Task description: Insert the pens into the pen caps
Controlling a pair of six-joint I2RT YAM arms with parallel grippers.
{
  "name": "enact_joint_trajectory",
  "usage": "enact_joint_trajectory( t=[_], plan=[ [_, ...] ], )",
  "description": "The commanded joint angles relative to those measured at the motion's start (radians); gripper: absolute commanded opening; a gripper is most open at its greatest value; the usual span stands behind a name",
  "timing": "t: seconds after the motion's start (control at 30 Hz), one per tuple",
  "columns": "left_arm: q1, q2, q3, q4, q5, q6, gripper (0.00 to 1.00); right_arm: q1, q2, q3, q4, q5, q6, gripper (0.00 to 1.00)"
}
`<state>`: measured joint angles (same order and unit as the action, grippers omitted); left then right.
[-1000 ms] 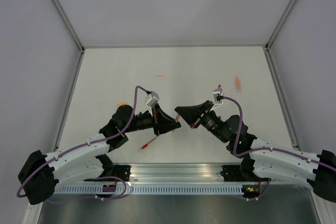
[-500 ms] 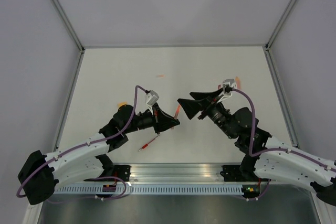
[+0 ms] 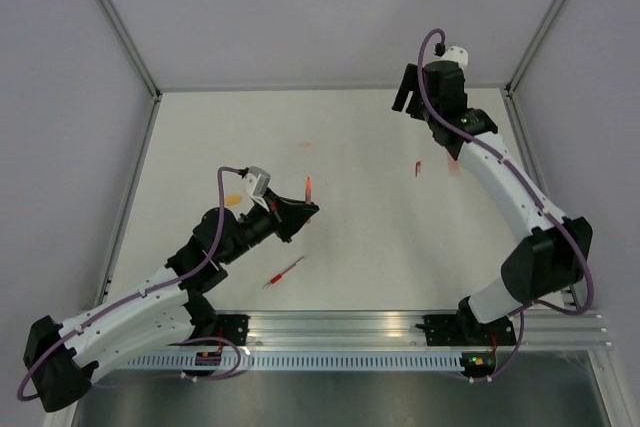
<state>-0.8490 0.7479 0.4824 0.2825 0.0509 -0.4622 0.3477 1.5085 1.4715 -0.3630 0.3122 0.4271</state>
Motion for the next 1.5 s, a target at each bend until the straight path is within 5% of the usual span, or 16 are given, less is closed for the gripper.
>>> enact_joint_trajectory(
  t=[0.0, 0.17, 0.53, 0.73, 1.17, 1.47],
  plan=[
    [-0.002, -0.028, -0.021, 0.009, -0.068, 0.039, 0.02, -0.101, 0.099, 0.075, -0.243, -0.09, -0.108, 0.82],
    [-0.002, -0.041, -0.033, 0.026, -0.056, 0.027, 0.02, -0.13, 0.2, 0.027, -0.22, -0.11, -0.211, 0.77],
    [-0.002, -0.166, -0.088, -0.022, -0.27, 0.002, 0.02, -0.089, 0.298, -0.033, -0.114, -0.225, -0.145, 0.64],
    [-0.002, -0.208, -0.097, -0.011, -0.255, 0.01, 0.02, -0.044, 0.306, -0.06, -0.07, -0.251, -0.1, 0.63],
    [-0.002, -0.324, -0.139, -0.025, -0.307, -0.009, 0.02, 0.148, 0.37, -0.112, 0.335, -0.426, -0.284, 0.61],
    [-0.002, -0.361, -0.142, -0.046, -0.327, -0.024, 0.02, 0.149, 0.619, 0.131, 0.438, -0.545, -0.358, 0.63]
  ],
)
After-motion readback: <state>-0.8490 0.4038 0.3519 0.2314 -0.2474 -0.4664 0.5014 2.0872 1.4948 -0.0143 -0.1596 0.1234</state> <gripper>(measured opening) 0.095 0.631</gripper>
